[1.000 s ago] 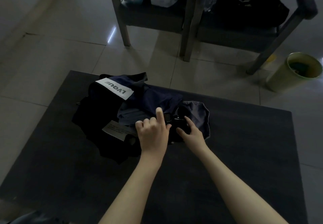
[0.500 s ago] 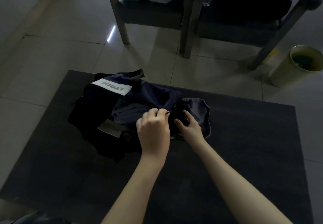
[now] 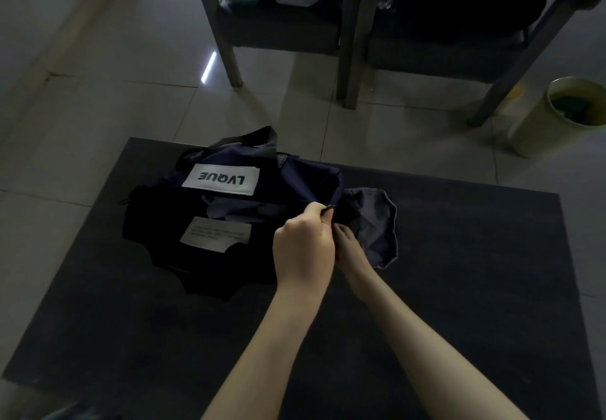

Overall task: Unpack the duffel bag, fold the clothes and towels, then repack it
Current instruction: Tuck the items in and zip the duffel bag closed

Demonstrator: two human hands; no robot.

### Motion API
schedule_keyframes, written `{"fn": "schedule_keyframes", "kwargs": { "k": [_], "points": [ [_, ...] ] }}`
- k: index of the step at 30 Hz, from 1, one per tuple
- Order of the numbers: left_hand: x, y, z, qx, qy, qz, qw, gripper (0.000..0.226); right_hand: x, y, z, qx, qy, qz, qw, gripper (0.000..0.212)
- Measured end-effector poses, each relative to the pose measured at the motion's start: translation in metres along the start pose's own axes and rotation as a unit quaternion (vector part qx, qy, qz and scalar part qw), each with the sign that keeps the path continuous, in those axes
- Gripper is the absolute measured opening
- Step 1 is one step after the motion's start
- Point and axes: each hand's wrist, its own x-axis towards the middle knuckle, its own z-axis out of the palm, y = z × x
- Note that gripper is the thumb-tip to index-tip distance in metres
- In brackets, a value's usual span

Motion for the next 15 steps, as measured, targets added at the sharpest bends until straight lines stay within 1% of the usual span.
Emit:
{"fn": "schedule_keyframes", "kwargs": {
  "k": [2, 4, 5, 7, 10, 13, 15],
  "points": [
    [-0.004, 0.003, 0.008, -0.002, -0.029, 0.002, 1.0, 0.023, -0.001, -0.001, 0.008, 0.013, -0.012, 0.005, 1.0, 0.025],
    [-0.007, -0.001, 0.015, 0.0, -0.065, -0.014, 0.998, 0.026, 0.001, -0.004, 0.015, 0.043, -0.013, 0.018, 0.999, 0.03],
    [-0.007, -0.005, 0.017, -0.001, -0.071, -0.017, 0.997, 0.027, 0.001, -0.005, 0.014, 0.052, -0.005, 0.02, 0.998, 0.031],
    [-0.007, -0.013, 0.017, -0.001, -0.075, -0.001, 0.997, 0.026, -0.001, -0.004, 0.007, 0.04, 0.005, 0.0, 0.999, 0.027],
    [-0.009, -0.021, 0.016, 0.01, -0.094, 0.025, 0.995, 0.024, -0.004, 0.003, -0.004, 0.072, 0.008, 0.007, 0.997, 0.024],
    [-0.013, -0.025, 0.016, 0.015, -0.106, 0.021, 0.994, 0.022, -0.009, 0.005, -0.005, 0.094, 0.015, 0.015, 0.995, 0.02],
    [-0.014, -0.027, 0.016, 0.011, -0.113, 0.011, 0.994, 0.022, -0.012, 0.003, -0.004, 0.092, 0.029, 0.028, 0.995, 0.022]
  ]
}}
